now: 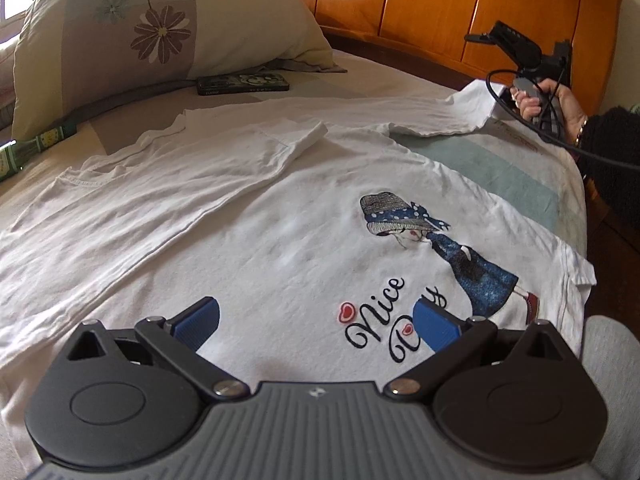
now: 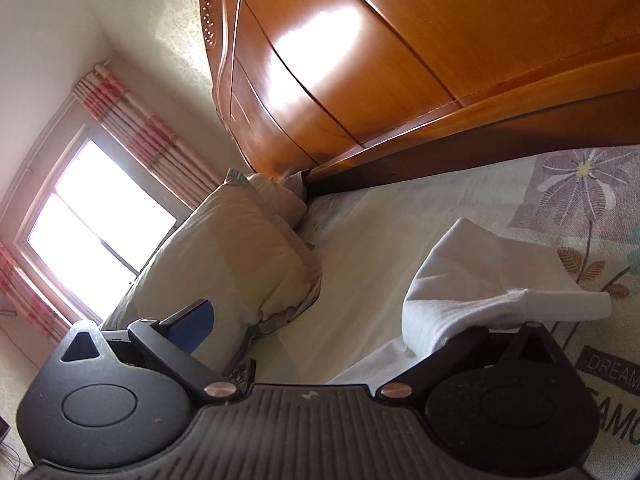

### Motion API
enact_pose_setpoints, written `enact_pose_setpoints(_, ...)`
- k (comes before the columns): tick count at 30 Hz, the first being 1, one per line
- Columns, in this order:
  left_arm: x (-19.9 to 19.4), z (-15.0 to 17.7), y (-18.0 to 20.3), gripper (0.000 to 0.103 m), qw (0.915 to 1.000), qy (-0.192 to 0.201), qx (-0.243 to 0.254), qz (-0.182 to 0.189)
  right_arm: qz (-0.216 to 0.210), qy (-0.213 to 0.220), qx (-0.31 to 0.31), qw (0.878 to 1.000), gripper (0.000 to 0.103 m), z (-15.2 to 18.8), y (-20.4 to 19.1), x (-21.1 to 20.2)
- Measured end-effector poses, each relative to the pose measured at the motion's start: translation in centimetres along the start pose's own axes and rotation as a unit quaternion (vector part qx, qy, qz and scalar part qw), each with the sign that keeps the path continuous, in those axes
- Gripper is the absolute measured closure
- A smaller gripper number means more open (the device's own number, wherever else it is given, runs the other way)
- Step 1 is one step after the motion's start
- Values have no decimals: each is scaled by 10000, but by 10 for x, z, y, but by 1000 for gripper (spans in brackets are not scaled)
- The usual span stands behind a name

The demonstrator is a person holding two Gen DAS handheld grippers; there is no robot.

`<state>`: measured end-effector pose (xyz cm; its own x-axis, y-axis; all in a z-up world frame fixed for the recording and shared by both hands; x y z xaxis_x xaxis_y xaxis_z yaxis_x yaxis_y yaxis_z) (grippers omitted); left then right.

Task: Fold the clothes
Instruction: 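Lift the gripped sleeve up off the bed with the right gripper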

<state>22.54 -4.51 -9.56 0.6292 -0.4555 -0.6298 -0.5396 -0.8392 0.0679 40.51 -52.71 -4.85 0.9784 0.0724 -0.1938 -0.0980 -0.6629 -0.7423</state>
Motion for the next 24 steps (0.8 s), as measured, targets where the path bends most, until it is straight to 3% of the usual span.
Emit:
enact_pose_setpoints(9,-13,5,-5,1,9995,42,282,-114,-141,-271,-335,9990,0,17,-56,4)
enact_pose_setpoints(17,-35,3,-8,1,9974,324,450,464,-416,-518,-573,9961,0,43,-109,10)
enact_pose_setpoints(24,-43,14,-22,1,9977,27,614,297,-611,-780,-720,9925,0,74,-149,23)
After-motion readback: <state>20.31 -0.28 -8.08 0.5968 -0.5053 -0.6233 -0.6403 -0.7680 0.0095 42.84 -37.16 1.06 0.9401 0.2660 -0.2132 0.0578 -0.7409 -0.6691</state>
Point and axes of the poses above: each gripper's, at about its wrist camera, not at the fingertips, and x roughly the way its jaws point, y to its right, z to its underside, the point moved 5 cm from there along x, roughly the way its jaws point, and after that the axes turned 6 degrees about y, right-handed, at the moved point
